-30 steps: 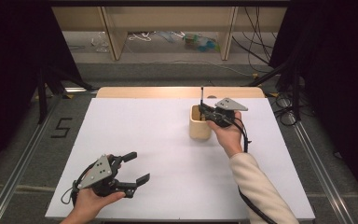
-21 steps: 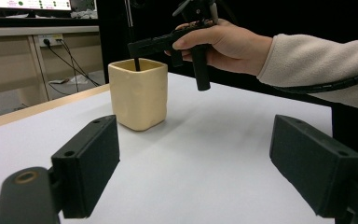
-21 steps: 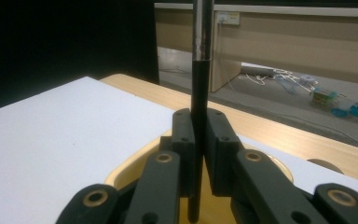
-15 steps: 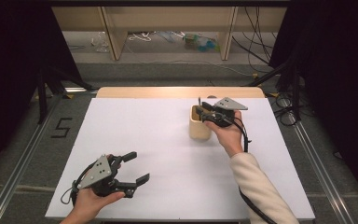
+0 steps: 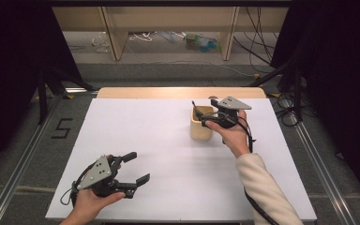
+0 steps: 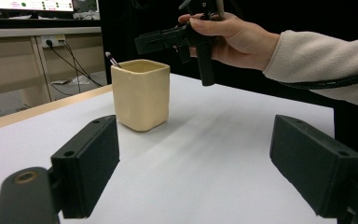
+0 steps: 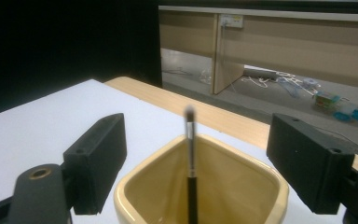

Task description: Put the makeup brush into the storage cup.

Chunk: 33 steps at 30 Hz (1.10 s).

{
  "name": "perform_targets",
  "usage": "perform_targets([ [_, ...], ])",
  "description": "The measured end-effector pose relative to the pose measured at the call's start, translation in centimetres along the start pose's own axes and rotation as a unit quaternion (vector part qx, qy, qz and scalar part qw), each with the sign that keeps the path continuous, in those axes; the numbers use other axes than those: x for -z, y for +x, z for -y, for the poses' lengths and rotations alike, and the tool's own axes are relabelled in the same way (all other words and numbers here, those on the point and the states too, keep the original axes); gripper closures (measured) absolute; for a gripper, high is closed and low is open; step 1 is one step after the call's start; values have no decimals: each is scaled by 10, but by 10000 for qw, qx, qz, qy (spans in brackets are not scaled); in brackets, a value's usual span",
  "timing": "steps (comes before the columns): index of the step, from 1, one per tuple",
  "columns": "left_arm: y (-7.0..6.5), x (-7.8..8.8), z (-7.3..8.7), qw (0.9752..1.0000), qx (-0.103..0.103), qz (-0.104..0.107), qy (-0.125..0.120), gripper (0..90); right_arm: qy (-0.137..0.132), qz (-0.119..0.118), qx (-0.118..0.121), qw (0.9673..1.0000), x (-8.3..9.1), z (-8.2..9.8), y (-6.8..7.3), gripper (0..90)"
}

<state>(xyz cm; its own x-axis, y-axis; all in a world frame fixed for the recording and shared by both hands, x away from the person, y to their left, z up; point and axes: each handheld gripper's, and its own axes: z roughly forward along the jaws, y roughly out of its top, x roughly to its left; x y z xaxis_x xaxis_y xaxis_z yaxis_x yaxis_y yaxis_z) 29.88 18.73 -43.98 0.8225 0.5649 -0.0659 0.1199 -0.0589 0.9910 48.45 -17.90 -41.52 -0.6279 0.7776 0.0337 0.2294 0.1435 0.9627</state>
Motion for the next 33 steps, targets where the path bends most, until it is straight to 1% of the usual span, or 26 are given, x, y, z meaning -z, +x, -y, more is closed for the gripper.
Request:
perform_targets([
  [1, 0, 0, 0, 10000, -2, -7, 0, 155, 8, 1, 55, 10000, 2, 0, -1, 207],
  [2, 0, 0, 0, 10000, -1, -12, 1, 155, -1, -23, 31, 10000, 3, 0, -1, 207],
  [3, 0, 0, 0, 10000, -3, -14, 0, 155, -34, 14, 92, 10000, 4, 0, -2, 207],
  [5, 0, 0, 0, 10000, -4, -26, -6, 154, 13, -15, 31, 10000, 7, 1, -2, 202],
  [6, 1, 0, 0, 10000, -6, -26, -7, 154, -36, 15, 100, 9999, 9, 1, -3, 202],
  [7, 0, 0, 0, 10000, 12, -32, -9, 155, 21, -5, 1, 10000, 10, 1, -2, 202],
  [8, 0, 0, 0, 10000, 15, -38, -10, 154, 25, -17, 31, 10000, 11, 1, -3, 200],
  [9, 1, 0, 0, 10000, 16, -37, -15, 154, 5, 6, 2, 10000, 12, 2, -2, 200],
  [10, 1, 1, 0, 10000, 17, -38, -13, 154, 12, -19, -8, 10000, 13, 2, -1, 200],
  [11, 1, 1, 0, 10000, -10, -33, -13, 154, 35, -35, 32, 10000, 14, 2, -2, 200],
  [12, 1, 1, 0, 10000, 11, -43, -16, 154, 7, -24, 53, 10000, 14, 3, -1, 200],
  [13, 1, 1, 0, 10000, 13, -47, -14, 154, 85, -66, 12, 9999, 16, 3, 0, 200],
  [14, 1, 1, 0, 10000, 7, -44, -21, 154, 87, -83, 2, 9999, 16, 3, 1, 200],
  [15, 1, 1, -1, 10000, 9, -47, -23, 154, -8, -99, 109, 9999, 16, 3, 0, 200],
  [17, 1, 1, 0, 10000, 18, -54, -23, 154, 2, -86, 162, 9998, 18, 2, 2, 200],
  [19, 1, 1, 0, 10000, 12, -54, -17, 155, 25, -107, 169, 9998, 22, 2, 3, 197],
  [21, 1, 1, 0, 10000, 16, -54, -9, 154, 10, -142, 229, 9996, 26, 4, 4, 196],
  [23, 1, 0, 0, 10000, 24, -54, -15, 154, 44, -124, 237, 9996, 33, 5, 4, 195],
  [25, 0, 0, 0, 10000, 6, -55, 5, 154, 4, -123, 197, 9997, 36, 6, 3, 195],
  [29, 1, 0, 0, 10000, 21, -59, -9, 155, 38, -148, 146, 9998, 42, 8, 3, 195],
  [30, 1, 0, 0, 10000, 20, -58, -9, 155, 5, -138, 183, 9997, 42, 8, 3, 195],
  [32, 1, 1, 0, 10000, 18, -58, -10, 154, 27, -180, 204, 9996, 43, 9, 3, 195],
  [33, 1, 1, 0, 10000, 12, -60, -8, 155, 47, -165, 216, 9996, 44, 10, 4, 195],
])
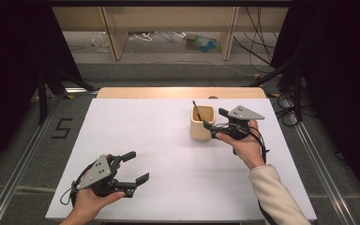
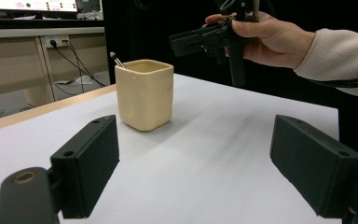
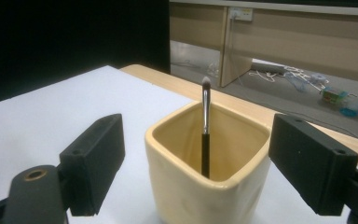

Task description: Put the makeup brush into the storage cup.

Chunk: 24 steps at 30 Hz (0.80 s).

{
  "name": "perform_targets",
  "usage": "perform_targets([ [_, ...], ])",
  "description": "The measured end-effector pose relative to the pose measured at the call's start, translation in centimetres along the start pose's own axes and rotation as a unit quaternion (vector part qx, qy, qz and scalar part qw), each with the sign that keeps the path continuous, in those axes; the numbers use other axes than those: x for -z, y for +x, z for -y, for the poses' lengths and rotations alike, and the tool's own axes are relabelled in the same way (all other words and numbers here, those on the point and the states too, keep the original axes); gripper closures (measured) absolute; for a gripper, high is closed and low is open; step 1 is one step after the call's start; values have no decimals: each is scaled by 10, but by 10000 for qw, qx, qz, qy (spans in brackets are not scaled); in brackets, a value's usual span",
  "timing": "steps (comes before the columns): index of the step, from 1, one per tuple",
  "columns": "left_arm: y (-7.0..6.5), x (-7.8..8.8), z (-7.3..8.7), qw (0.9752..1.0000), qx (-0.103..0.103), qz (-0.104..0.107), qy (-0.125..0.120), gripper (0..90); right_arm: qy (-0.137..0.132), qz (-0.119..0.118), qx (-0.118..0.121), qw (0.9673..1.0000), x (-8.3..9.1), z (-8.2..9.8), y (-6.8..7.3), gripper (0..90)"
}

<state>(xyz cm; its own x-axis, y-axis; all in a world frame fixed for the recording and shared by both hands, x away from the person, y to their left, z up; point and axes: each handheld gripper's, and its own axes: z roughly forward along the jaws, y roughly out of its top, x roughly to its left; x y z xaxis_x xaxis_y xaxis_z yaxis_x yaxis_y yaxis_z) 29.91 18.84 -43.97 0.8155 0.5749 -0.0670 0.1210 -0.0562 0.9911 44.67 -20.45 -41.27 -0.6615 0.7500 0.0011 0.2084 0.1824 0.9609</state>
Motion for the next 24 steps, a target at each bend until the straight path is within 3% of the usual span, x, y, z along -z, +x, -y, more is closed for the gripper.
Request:
perform_targets([
  [17, 0, 0, 0, 10000, 7, -12, -6, 154, 150, -98, 21, 9998, 30, 12, 4, 196],
  [24, 1, 1, 0, 10000, 10, -35, -18, 154, 19, -179, 16, 9998, 42, 16, 6, 199],
])
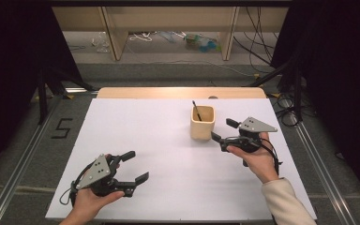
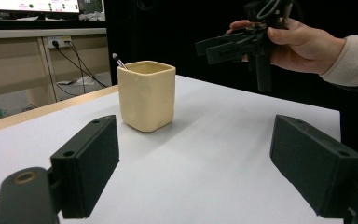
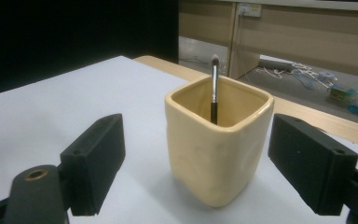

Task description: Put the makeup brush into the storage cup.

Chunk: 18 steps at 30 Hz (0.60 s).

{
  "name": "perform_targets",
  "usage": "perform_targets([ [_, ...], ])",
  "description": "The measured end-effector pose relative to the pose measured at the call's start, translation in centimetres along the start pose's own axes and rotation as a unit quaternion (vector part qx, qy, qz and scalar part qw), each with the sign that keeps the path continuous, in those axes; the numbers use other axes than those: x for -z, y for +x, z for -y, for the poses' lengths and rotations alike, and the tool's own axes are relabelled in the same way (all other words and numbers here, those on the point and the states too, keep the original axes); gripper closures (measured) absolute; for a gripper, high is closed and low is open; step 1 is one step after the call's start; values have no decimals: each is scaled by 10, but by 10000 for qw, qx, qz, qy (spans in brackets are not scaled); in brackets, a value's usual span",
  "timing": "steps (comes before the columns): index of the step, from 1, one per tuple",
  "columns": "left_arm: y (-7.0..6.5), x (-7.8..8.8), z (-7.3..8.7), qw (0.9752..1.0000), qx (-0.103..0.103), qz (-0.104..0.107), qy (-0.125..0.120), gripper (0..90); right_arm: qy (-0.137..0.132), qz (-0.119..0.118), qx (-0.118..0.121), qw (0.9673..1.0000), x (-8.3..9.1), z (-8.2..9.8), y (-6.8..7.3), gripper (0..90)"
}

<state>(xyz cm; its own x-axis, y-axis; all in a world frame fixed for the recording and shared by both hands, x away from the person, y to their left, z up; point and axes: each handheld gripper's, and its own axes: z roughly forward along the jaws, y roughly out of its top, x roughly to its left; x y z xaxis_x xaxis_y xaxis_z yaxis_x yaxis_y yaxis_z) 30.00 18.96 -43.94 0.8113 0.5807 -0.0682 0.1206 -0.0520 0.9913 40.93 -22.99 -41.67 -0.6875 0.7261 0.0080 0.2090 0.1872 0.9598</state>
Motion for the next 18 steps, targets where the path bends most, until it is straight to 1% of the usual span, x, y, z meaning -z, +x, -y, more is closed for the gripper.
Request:
perform_targets([
  [2, 0, 0, 0, 10000, 8, -1, -8, 154, 43, -44, 8, 10000, 5, 1, 0, 200],
  [3, 0, 0, 0, 10000, 10, -5, -7, 154, 29, -31, -1, 10000, 8, 2, 1, 201],
  [4, 0, 0, 0, 10000, 14, -6, -12, 154, 72, -26, 16, 10000, 11, 3, 1, 201],
  [6, 0, 0, 0, 10000, 9, -14, -14, 154, 72, -48, 10, 10000, 17, 5, 1, 201],
  [7, 0, 0, 0, 10000, 9, -14, -14, 155, 8, -18, -3, 10000, 18, 6, 2, 201],
  [8, 0, 0, 0, 10000, 10, -13, -19, 155, 104, -70, -36, 9999, 23, 7, 3, 201],
  [9, 0, 0, 0, 10000, 11, -16, -18, 154, 8, -32, -20, 10000, 24, 8, 3, 201],
  [11, 0, 0, 0, 10000, 15, -24, -19, 155, 6, -41, -27, 10000, 29, 10, 5, 200],
  [12, 0, 0, 0, 10000, 15, -24, -19, 155, 15, -88, -38, 10000, 33, 11, 7, 201],
  [13, 1, 0, 0, 10000, 16, -26, -22, 154, -41, -121, -112, 9999, 34, 13, 9, 201],
  [14, 1, 0, 0, 10000, 14, -39, -23, 154, 84, -165, -115, 9998, 38, 13, 11, 200],
  [16, 1, 1, 0, 10000, 18, -48, -23, 154, 73, -187, -88, 9998, 43, 15, 15, 200],
  [17, 1, 1, 0, 10000, 13, -49, -23, 154, -33, -201, -118, 9997, 44, 17, 18, 200],
  [18, 1, 1, 0, 10000, 17, -51, -25, 154, 25, -255, -112, 9996, 47, 18, 20, 200],
])
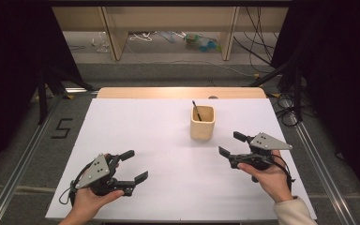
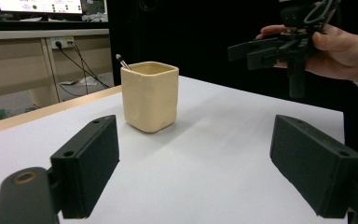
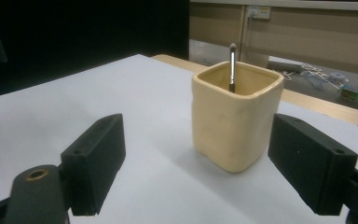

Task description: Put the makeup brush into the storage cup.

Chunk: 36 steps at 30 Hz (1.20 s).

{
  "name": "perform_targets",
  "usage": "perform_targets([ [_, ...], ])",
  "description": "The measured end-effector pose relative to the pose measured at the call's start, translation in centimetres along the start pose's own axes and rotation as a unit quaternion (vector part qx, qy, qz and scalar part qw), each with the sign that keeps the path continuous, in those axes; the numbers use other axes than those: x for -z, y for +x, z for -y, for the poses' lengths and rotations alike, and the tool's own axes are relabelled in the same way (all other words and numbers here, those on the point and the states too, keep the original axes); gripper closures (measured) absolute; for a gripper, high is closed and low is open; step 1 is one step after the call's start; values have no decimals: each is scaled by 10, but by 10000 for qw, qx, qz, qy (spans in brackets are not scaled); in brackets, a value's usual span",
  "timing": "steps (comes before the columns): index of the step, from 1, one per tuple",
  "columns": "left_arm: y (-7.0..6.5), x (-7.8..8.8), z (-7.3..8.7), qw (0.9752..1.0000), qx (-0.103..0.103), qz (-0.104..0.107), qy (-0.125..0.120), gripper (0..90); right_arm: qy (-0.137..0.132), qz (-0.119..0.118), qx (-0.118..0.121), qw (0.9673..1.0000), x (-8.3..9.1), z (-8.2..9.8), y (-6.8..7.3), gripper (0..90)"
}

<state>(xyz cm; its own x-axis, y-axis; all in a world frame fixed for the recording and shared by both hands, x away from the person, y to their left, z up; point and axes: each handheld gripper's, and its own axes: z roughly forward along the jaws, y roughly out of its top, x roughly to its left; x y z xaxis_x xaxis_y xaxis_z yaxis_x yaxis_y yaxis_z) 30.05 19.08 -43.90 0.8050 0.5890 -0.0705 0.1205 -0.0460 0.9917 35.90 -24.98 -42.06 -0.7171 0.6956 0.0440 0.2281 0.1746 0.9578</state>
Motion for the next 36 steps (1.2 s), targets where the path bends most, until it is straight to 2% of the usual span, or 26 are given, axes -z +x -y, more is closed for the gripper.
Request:
perform_targets([
  [3, 0, 0, 0, 10000, -12, 2, 9, 154, -78, -16, 30, 10000, 4, 4, 6, 199],
  [5, 0, 0, 0, 10000, -23, -2, 9, 154, -36, -53, -23, 10000, 9, 7, 11, 198],
  [10, 1, 0, 0, 10000, -13, -13, 8, 154, -47, -151, 70, 9999, 14, 10, 20, 196],
  [16, 2, 1, 0, 10000, -8, -28, 6, 154, 37, -153, 191, 9997, 14, 13, 22, 193],
  [17, 2, 1, 0, 10000, 1, -33, 5, 154, 82, -159, 143, 9997, 15, 13, 24, 193],
  [19, 2, 1, 0, 10000, -12, -31, 12, 154, 0, -178, 206, 9996, 15, 13, 24, 192],
  [21, 2, 1, 0, 10000, -23, -32, 15, 155, -38, -233, 158, 9996, 14, 14, 25, 191],
  [22, 2, 1, 0, 10000, -9, -36, 16, 154, 45, -156, 177, 9997, 16, 14, 26, 191],
  [25, 2, 1, 1, 10000, -13, -35, 23, 154, 68, -138, 163, 9997, 18, 17, 28, 191],
  [26, 2, 1, 1, 10000, -16, -35, 29, 154, 77, -162, 235, 9996, 19, 17, 28, 191],
  [27, 2, 1, 1, 10000, -18, -35, 34, 154, 144, -169, 208, 9995, 20, 18, 30, 191],
  [28, 2, 1, 1, 10000, -22, -33, 41, 154, 64, -244, 149, 9996, 19, 19, 31, 191],
  [29, 2, 1, 1, 10000, -23, -33, 41, 155, 138, -211, 186, 9995, 21, 19, 32, 191],
  [32, 2, 1, 1, 10000, -38, -30, 42, 154, 97, -165, 235, 9995, 22, 20, 32, 191],
  [34, 2, 1, 1, 10000, -41, -33, 41, 154, 99, -246, 164, 9995, 22, 20, 34, 191],
  [36, 3, 1, 1, 10000, -42, -31, 45, 154, 93, -280, 221, 9993, 22, 21, 34, 191],
])
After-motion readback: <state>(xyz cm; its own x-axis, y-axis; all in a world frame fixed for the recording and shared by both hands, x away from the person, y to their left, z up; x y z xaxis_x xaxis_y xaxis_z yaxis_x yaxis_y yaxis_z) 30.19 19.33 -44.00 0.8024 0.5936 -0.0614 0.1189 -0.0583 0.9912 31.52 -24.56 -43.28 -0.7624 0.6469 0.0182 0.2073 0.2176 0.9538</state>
